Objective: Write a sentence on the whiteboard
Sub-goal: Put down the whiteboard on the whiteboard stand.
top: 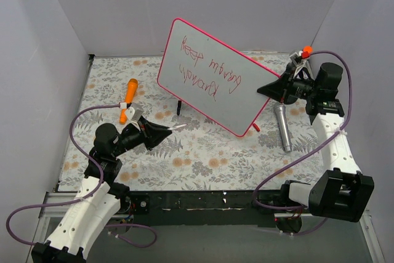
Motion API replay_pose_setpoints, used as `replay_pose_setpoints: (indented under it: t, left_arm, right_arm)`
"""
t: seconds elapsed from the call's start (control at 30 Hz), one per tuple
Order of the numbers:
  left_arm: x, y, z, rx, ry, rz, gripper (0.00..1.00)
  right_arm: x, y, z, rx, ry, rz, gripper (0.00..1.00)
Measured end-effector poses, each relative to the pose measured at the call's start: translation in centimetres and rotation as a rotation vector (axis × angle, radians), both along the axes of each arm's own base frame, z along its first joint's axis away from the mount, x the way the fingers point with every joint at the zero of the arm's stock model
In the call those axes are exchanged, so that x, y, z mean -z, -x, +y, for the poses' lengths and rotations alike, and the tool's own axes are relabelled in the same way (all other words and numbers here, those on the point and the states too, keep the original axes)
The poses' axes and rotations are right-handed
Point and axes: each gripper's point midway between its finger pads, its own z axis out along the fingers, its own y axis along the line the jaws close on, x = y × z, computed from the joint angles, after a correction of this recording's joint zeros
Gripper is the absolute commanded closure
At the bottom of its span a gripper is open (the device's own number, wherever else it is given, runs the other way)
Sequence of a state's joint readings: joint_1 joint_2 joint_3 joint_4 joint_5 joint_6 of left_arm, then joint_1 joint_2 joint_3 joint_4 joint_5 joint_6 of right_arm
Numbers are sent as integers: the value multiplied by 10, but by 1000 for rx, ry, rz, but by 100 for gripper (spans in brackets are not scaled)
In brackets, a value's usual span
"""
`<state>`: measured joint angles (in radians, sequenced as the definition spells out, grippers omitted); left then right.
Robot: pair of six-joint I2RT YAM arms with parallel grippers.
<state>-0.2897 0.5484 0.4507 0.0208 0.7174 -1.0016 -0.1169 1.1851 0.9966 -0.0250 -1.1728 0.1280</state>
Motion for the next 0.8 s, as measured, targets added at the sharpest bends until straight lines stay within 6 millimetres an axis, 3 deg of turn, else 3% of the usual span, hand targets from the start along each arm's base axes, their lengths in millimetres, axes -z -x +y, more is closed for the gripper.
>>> replay_pose_setpoints:
  t: [0.27,0.47,0.8]
  left_arm:
    - [0,-1,1,-8,-2,-3,100]
    - [1,-3,2,-19,-4,-1,100]
    - [7,-6,2,-26,-16,18,100]
  right_arm:
    - [-27,-18,3,-91,-30,-54,99]
    - [-18,-42,13,-172,-27,-40,99]
    - [-8,-104,25,-211,102,-80,99]
